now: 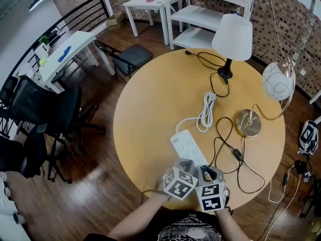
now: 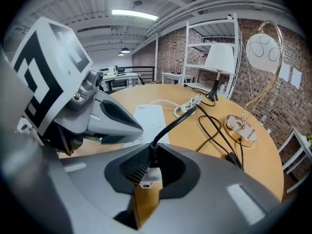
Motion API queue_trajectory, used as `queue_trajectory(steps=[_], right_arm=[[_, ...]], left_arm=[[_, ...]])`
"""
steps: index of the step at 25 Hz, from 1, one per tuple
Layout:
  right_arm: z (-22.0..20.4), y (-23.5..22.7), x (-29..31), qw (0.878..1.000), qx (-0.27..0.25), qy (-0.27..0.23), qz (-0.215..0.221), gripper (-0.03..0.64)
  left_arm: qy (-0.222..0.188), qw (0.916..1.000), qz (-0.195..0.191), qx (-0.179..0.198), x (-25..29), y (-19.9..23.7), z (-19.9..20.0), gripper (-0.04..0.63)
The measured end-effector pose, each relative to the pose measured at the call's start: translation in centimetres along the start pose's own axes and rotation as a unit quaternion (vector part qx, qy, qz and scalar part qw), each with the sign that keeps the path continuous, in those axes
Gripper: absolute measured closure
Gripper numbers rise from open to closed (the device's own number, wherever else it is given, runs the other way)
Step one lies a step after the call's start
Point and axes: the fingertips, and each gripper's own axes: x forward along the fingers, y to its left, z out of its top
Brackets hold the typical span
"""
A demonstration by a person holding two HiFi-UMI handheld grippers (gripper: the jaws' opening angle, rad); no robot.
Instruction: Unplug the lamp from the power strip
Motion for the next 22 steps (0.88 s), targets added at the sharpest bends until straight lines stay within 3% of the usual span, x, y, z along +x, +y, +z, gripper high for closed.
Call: queue_trajectory(steps=[8,17,22], right_arm=[[0.07,0.15,-0.38,1.0,-0.011,-0.012,-0.009,0.569],[0.13,0.03,-0.48,0.998,-0.057,-0.017,-0.015,0.569],[-0.01,-0.33,-0.43,0.999,-0.031,-0.019,-0.008,0.569]], left_arm=[[-0.006,0.9999,0.01,-0.009,-0.07,-0.09,0.07,0.594],[0.027,0.9996,-0.003,-0.01,0.27,-0.24,0.08,0.594],[0.048,0.9988,-0.011,0.0,0.48,-0.44,0.14,0.594]])
